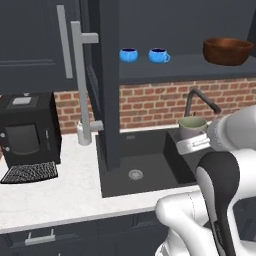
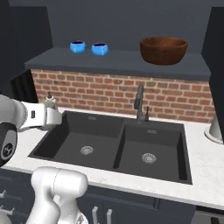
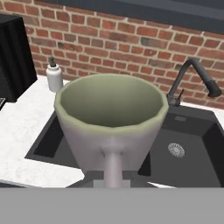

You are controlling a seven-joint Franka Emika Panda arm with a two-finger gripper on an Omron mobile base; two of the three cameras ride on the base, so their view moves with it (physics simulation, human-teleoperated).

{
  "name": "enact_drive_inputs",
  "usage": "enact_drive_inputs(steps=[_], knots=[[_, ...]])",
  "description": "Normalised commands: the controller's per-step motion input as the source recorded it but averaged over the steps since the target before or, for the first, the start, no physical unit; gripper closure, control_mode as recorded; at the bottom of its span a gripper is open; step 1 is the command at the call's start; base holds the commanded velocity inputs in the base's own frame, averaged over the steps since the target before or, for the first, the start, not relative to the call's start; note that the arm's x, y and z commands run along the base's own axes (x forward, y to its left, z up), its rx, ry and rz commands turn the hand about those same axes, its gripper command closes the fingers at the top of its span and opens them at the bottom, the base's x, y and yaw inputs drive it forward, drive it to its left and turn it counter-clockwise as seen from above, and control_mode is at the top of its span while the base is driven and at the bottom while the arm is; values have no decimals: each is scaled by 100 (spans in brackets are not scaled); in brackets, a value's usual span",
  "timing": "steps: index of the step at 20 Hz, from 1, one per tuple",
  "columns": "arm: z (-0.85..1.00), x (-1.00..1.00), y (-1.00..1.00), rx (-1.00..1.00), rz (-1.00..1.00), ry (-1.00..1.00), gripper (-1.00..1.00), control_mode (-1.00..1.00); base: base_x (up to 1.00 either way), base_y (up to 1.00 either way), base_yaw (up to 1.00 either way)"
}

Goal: Gather all objects into one cabinet and sort the glasses and bowls to opposite sides.

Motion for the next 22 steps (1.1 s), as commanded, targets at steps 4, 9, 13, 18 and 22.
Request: enact_drive_inputs(steps=[4,9,13,18,22], knots=[[0,0,0,0,0,0,100,100,4,-16,2],[0,0,0,0,0,0,100,100,-7,-11,0],[0,0,0,0,0,0,100,100,-1,0,1],[47,9,0,3,7,-28,100,-100,0,0,0],[60,44,-7,10,11,-20,100,-100,0,0,0]])
